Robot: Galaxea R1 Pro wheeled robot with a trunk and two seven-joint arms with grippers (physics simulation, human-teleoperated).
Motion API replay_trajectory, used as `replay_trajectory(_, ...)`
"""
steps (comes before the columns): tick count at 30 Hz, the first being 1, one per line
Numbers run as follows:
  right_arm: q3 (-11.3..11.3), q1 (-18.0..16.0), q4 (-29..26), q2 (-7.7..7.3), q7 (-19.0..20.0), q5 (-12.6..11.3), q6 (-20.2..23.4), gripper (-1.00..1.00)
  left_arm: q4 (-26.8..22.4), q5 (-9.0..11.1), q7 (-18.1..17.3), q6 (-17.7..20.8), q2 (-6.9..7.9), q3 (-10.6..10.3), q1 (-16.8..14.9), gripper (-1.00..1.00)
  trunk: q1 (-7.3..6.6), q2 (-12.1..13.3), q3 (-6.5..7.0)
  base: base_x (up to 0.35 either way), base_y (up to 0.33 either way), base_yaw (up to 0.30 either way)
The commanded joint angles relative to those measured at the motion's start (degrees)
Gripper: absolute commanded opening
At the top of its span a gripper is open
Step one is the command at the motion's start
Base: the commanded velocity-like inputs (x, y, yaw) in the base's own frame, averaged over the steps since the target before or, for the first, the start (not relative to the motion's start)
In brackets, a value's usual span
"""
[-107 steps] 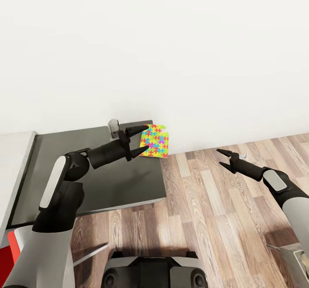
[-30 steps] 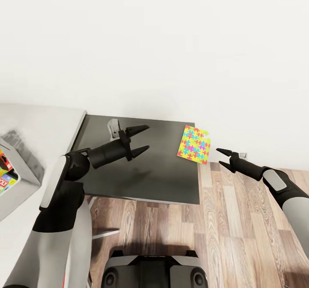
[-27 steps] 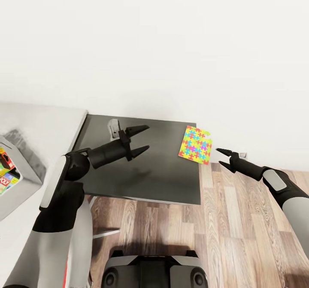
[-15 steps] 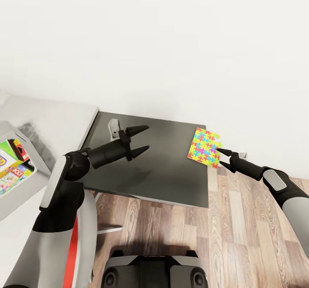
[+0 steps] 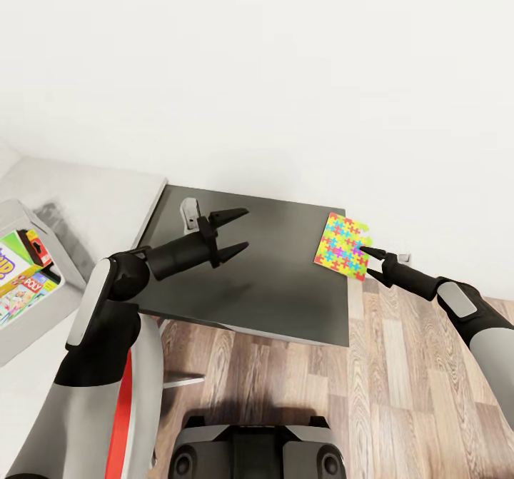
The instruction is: Put all the toys in the child's room - the three board games (two on the bed and one on the table), the two jigsaw puzzles on the table, and the tennis ball on the table - inside the toy box on the table in the child's room.
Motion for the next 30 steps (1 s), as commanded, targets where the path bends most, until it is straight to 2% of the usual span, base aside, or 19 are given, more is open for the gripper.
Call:
replay_trajectory(1, 0.02, -0.04, 0.03, -0.02, 0.05, -0.21, 0.32, 1.0, -0.03, 0.57, 0.6, 0.07, -0.04, 0.04, -0.04, 1.0, 0.03, -0.09, -0.07, 0.0, 0.0, 0.01)
replay_trajectory(24, 0.03, 0.0, 0.03, 0.08, 0.06, -0.21, 0.24, 1.0, -0.03, 0.57, 0.6, 0.08, -0.01, 0.03, -0.04, 1.0, 0.03, -0.09, -0.07, 0.0, 0.0, 0.003)
replay_trajectory(30, 0.09, 0.03, 0.04, 0.6, 0.07, -0.21, 0.23, 1.0, -0.03, 0.57, 0.6, 0.05, 0.0, 0.02, -0.04, 1.0, 0.03, -0.09, -0.07, 0.0, 0.0, 0.0)
